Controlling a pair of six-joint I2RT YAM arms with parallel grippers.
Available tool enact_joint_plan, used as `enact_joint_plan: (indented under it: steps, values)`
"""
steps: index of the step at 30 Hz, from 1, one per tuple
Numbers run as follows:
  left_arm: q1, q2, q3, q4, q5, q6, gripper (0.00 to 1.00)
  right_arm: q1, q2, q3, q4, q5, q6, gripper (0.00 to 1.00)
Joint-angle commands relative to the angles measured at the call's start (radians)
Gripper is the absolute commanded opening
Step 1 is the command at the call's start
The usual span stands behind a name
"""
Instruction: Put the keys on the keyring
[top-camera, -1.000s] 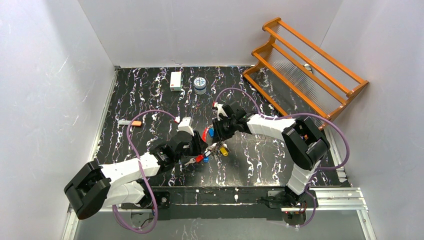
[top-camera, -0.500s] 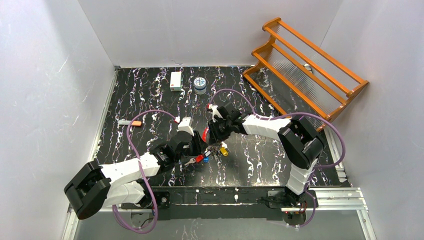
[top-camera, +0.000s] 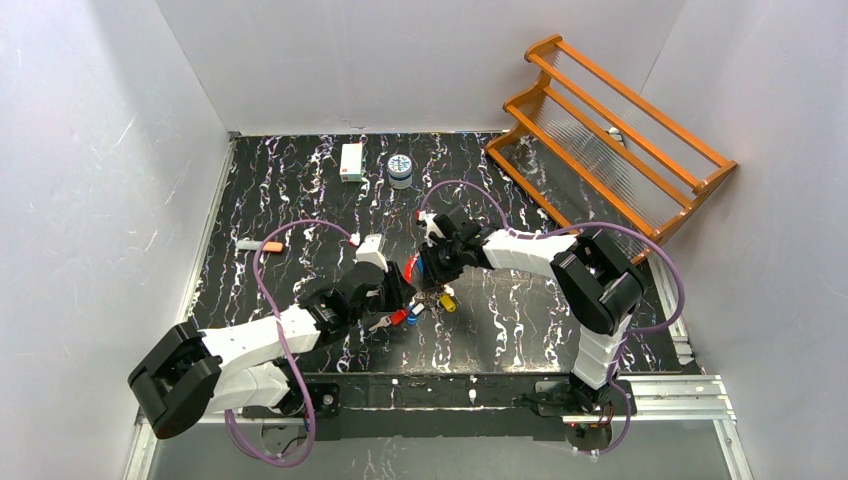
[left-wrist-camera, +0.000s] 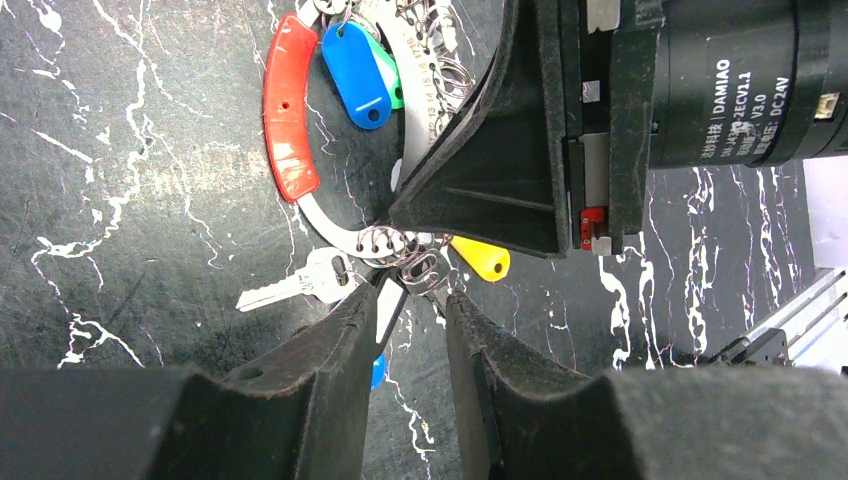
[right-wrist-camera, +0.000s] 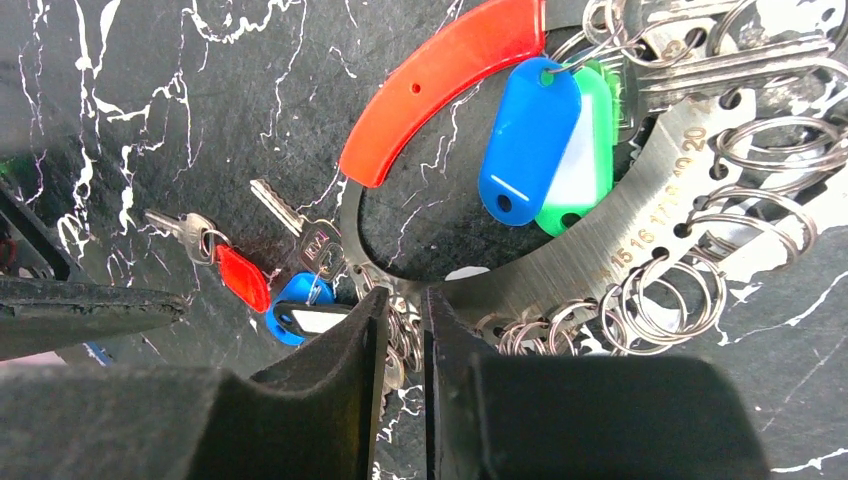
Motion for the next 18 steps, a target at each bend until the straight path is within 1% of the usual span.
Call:
enact_joint_plan:
  steps: [1, 4, 9, 13, 18]
  values:
    - [-0.005, 0.0, 0.017, -0.002, -0.005, 0.006, 0.31, 0.003, 0.003, 0.016, 0.017, -0.041, -0.01, 0.26]
    - [-0.005, 0.0, 0.017, -0.002, -0.007, 0.007, 0.31, 0.003, 0.003, 0.015, 0.025, -0.071, -0.019, 0.26]
    - [-0.005, -0.003, 0.012, -0.002, -0.007, 0.004, 0.31, 0.004, -0.003, 0.007, 0.047, -0.142, -0.032, 0.21]
    - [-0.005, -0.003, 0.007, 0.001, -0.007, 0.004, 0.31, 0.004, 0.0, 0.008, 0.051, -0.16, -0.033, 0.21]
    - [-0.005, -0.005, 0.002, 0.004, -0.007, 0.002, 0.31, 0.003, 0.014, 0.022, 0.034, -0.144, -0.033, 0.23]
